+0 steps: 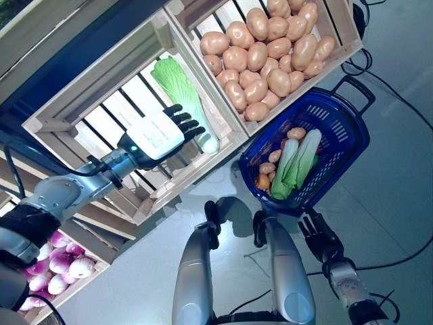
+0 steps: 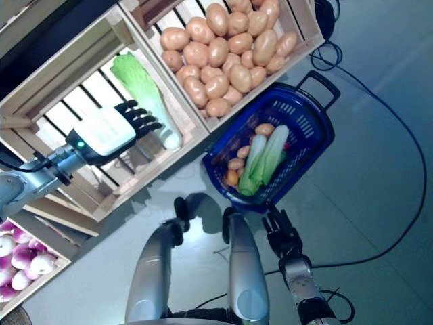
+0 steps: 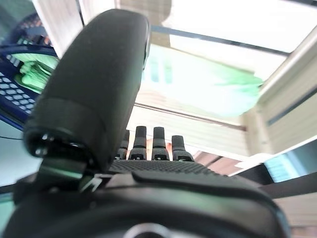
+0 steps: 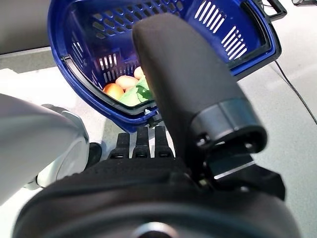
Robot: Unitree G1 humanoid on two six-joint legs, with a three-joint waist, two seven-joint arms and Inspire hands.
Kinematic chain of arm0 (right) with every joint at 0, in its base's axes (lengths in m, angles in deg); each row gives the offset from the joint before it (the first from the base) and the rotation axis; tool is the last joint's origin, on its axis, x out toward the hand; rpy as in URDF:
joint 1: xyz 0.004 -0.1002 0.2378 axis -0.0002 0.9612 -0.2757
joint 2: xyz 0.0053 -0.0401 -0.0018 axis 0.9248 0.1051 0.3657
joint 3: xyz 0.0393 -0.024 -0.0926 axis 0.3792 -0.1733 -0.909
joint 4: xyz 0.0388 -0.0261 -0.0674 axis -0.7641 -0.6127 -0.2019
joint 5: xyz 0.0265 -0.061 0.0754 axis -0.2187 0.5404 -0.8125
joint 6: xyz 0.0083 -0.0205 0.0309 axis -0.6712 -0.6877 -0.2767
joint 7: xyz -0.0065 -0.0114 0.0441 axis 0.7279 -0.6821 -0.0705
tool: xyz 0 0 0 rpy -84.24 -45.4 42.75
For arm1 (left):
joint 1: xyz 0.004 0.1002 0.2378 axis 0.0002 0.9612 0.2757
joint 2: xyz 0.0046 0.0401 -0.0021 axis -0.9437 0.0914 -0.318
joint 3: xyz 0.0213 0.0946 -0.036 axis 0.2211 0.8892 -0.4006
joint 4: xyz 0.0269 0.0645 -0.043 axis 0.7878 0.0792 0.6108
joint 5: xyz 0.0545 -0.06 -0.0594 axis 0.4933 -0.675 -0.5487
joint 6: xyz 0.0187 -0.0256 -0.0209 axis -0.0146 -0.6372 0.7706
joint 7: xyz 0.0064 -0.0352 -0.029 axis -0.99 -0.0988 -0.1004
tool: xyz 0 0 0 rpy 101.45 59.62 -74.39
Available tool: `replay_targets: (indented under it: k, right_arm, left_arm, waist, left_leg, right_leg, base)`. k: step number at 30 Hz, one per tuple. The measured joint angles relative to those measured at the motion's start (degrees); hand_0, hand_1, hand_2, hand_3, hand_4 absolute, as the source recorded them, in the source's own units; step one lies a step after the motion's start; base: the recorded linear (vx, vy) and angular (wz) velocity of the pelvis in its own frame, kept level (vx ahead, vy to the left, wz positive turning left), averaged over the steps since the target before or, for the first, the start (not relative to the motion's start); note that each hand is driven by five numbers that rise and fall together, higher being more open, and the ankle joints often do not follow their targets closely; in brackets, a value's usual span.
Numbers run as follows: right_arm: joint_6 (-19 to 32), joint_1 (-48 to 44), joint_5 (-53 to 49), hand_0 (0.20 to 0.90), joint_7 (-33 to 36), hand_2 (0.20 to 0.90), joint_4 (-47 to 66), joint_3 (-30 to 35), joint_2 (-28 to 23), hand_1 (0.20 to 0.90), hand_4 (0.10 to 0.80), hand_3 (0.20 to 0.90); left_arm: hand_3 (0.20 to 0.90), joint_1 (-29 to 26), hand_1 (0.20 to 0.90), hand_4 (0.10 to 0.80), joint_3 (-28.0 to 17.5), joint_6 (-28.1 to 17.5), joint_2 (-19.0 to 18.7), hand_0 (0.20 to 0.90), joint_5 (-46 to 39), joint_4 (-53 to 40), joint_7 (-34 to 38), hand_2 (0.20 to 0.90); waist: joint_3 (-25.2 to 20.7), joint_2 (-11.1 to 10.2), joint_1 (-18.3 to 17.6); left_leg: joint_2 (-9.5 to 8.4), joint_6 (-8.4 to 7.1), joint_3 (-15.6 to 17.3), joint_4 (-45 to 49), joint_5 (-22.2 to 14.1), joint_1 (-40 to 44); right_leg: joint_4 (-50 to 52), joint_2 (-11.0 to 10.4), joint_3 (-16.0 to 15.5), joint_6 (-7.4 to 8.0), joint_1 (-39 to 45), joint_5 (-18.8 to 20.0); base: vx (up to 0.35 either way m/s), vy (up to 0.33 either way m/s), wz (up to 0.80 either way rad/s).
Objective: Put vegetables into the basket
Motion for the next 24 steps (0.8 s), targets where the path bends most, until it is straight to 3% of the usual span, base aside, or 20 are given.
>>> replay_targets:
  k: [3,13,16,24]
  right_arm:
    - [-0.03,-0.10,-0.01,0.900,0.01,0.900,-0.05,-0.34,-0.14,0.900,0.800,0.900]
    - [0.05,0.44,-1.72,0.900,0.00,0.900,0.21,-0.22,-2.15,0.900,0.800,0.900]
    - [0.05,0.40,-1.74,0.900,-0.02,0.900,0.29,-0.16,-2.67,0.900,0.800,0.900]
    - [0.07,0.40,-1.86,0.900,-0.02,0.900,2.39,-0.24,-2.69,0.900,0.800,0.900]
  left_arm:
    - [0.900,-3.74,0.900,0.800,3.15,-1.09,0.57,0.900,0.35,2.55,0.21,0.900]
    - [0.900,-6.81,0.900,0.800,3.91,-0.94,3.04,0.900,0.31,6.78,1.36,0.900]
    - [0.900,-9.18,0.900,0.800,4.92,0.34,4.64,0.900,0.29,9.97,1.55,0.900]
    - [0.900,-9.41,0.900,0.800,5.99,2.99,7.45,0.900,-0.14,14.88,1.46,0.900]
  waist:
    - [-0.02,-0.20,-0.54]
    - [0.00,-0.29,-1.83]
    - [0.01,-0.31,-1.90]
    - [0.04,-0.87,-3.19]
  left_leg:
    - [0.41,0.11,0.21,1.86,-0.34,-2.06]
    - [1.66,0.42,1.18,5.26,-0.97,-7.28]
    - [1.79,0.68,1.10,6.79,-1.15,-9.55]
    - [2.12,1.06,1.24,9.25,-1.81,-13.28]
  right_leg:
    - [1.28,0.21,0.37,-0.25,-2.16,0.08]
    - [4.24,0.79,1.38,-0.74,-7.88,0.39]
    - [5.47,0.77,1.40,-0.83,-9.99,0.39]
    - [7.38,0.79,1.88,-0.50,-13.64,0.26]
  base:
    - [-0.006,0.002,-0.06]
    - [-0.018,0.006,-0.07]
    - [0.000,0.000,0.00]
    - [0.000,0.037,-0.03]
